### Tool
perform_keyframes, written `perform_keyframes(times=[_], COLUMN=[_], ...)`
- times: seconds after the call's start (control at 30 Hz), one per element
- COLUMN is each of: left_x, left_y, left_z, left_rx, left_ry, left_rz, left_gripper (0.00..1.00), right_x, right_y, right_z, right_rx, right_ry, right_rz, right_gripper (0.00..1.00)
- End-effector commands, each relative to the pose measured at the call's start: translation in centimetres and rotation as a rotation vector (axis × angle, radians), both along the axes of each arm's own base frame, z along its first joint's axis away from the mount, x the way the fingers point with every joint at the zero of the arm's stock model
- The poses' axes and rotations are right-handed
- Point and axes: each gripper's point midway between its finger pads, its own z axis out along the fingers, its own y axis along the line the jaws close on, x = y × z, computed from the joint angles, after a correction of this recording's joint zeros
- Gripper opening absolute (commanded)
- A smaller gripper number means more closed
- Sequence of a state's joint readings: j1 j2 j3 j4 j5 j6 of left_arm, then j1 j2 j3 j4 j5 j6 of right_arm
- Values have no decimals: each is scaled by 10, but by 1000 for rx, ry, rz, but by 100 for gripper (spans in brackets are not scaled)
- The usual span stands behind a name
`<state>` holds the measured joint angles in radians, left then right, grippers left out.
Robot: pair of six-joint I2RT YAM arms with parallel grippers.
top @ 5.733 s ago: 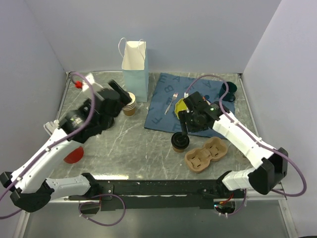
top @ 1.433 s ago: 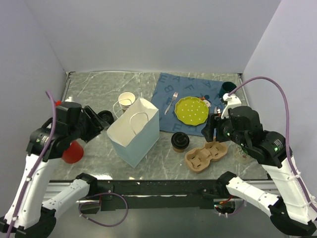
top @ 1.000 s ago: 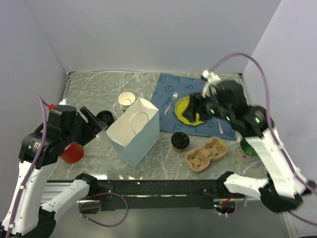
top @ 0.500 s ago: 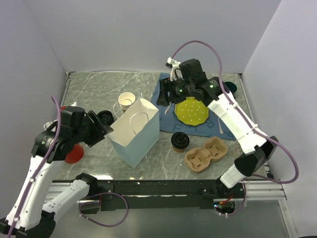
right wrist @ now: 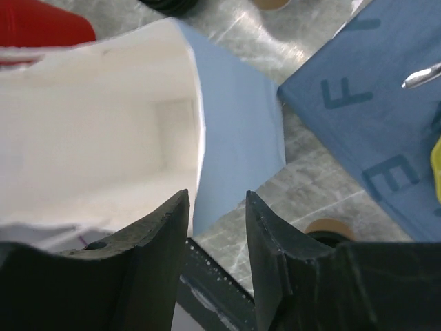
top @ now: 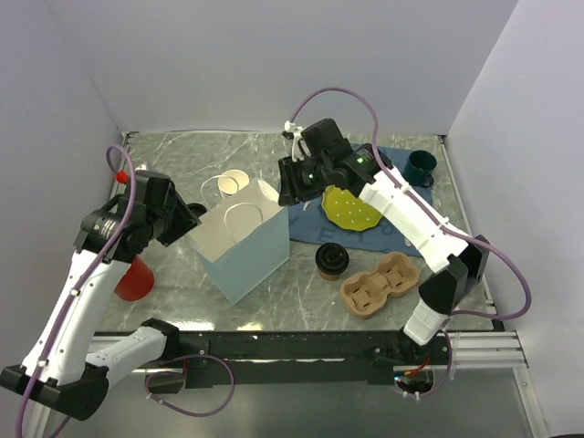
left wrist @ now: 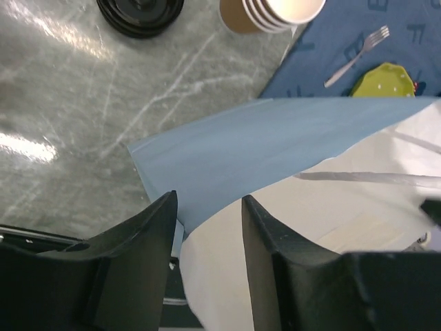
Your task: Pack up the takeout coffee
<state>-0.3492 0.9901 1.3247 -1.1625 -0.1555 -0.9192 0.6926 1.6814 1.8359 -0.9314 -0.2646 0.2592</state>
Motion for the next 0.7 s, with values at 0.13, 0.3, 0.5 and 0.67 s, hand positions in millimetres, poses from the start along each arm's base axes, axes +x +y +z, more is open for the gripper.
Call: perform_keyframes(times=[0.13, 0.3, 0.5, 0.67], left_x=[24, 27, 7, -19], left_y=[1, -7, 5, 7], left_z=[35, 44, 46, 33], left_rx=[38, 25, 45, -8], left_ry=[-131, -153, -64, -1], left_rz=[-17, -70, -19, 12], left_gripper=[55, 70, 80, 77], right_x=[-54, -71, -75, -59], right_y=[-27, -45, -60, -96], right_z=[22, 26, 62, 69], right_rx=[15, 31, 75, 78], right_ry=[17, 49, -40, -130], right_rz=[-95, -161, -183, -385], right_gripper=[45, 45, 47, 44])
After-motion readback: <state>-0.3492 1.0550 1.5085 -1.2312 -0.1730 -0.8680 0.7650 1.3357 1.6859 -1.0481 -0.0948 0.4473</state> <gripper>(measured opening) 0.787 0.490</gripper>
